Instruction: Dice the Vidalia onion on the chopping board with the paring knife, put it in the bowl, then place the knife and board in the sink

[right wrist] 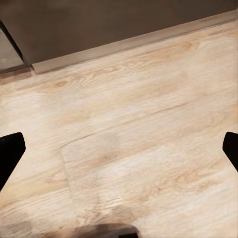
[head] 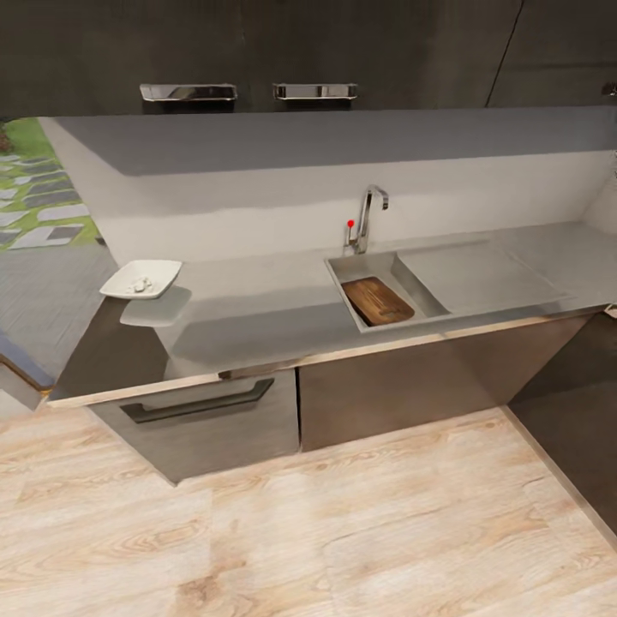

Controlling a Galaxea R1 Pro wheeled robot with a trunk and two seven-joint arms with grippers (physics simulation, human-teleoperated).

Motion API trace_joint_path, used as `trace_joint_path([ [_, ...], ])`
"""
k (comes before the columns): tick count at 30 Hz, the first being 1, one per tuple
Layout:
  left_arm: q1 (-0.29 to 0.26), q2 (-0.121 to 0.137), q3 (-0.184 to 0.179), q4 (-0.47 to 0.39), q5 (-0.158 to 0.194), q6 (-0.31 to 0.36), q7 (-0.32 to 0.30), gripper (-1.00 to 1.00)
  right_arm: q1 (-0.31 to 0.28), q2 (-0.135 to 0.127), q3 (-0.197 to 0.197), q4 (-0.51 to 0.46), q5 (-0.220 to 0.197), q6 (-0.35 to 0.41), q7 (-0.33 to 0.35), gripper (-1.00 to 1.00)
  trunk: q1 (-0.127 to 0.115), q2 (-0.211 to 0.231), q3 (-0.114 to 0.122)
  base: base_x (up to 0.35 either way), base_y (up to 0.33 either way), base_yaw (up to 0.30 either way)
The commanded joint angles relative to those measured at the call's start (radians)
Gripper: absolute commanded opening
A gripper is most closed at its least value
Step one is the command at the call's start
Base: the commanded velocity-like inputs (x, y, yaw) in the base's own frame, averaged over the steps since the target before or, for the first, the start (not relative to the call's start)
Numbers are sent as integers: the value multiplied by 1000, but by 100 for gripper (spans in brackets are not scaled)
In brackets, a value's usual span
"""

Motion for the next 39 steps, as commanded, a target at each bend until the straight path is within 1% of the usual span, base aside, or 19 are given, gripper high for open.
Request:
trace_joint_path([
  [1,0,0,-1,-1,9,-1,-5,100,0,0,-5,0,3,-3,-1,100,1,-1,0,0,0,0],
  [5,0,0,-1,-1,10,-1,-5,100,0,0,-5,0,3,-3,-4,100,1,-1,7,0,0,0],
  [10,0,0,-1,-1,9,-1,-5,100,0,0,-5,0,3,-2,-29,100,1,-1,15,0,0,0],
  [13,0,0,-1,-1,9,-1,-5,100,0,0,-5,0,3,-2,-32,100,1,-1,19,0,0,0],
  [39,0,0,-1,-1,9,-1,-5,100,0,0,-3,0,3,-2,-33,100,1,-1,61,0,0,0],
])
